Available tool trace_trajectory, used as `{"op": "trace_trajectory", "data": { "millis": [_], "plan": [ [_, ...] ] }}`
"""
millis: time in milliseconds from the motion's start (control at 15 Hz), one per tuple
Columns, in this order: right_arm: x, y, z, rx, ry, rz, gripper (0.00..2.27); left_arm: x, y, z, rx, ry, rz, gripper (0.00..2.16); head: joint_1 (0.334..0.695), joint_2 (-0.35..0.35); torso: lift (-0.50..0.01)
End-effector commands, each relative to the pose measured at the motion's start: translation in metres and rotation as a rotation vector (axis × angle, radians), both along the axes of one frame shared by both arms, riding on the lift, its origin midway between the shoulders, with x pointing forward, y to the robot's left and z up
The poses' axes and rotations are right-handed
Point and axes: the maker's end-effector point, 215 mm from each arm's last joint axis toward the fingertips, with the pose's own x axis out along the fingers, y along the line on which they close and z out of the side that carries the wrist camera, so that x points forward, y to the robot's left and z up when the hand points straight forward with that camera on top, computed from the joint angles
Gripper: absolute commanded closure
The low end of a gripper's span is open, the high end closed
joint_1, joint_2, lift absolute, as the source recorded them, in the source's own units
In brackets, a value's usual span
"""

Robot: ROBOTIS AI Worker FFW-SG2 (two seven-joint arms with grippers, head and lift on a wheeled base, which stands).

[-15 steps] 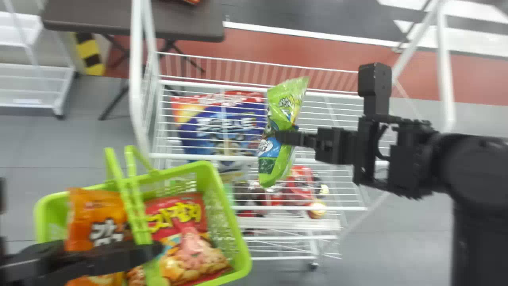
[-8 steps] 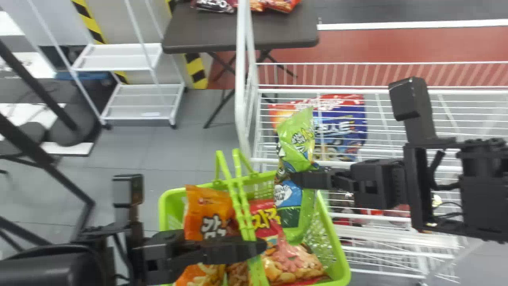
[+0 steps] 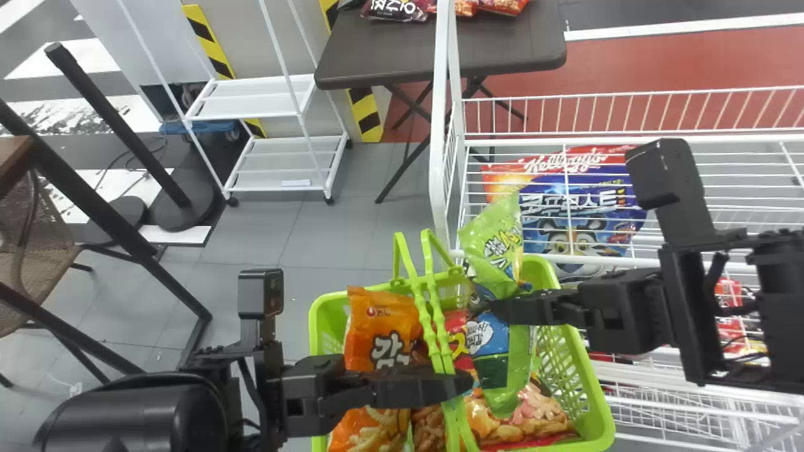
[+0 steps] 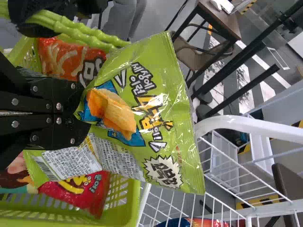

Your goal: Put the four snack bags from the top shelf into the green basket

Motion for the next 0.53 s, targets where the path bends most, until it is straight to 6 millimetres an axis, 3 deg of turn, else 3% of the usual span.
{"op": "trace_trajectory", "data": {
  "millis": [0,67,467],
  "plan": [
    [0.000,-0.002,0.002,0.010,0.004,0.000,0.08,0.000,-0.001,0.006,-0.015,-0.010,-0.007,2.15,0.695,0.229,-0.004],
    [0.000,-0.003,0.006,0.022,0.004,0.002,0.00,0.001,0.000,0.006,-0.020,-0.010,-0.005,2.15,0.695,0.224,-0.004],
    [-0.004,-0.023,0.022,0.096,0.009,-0.036,0.07,0.011,0.003,0.018,-0.122,-0.079,0.017,2.15,0.695,0.208,-0.004]
  ]
}}
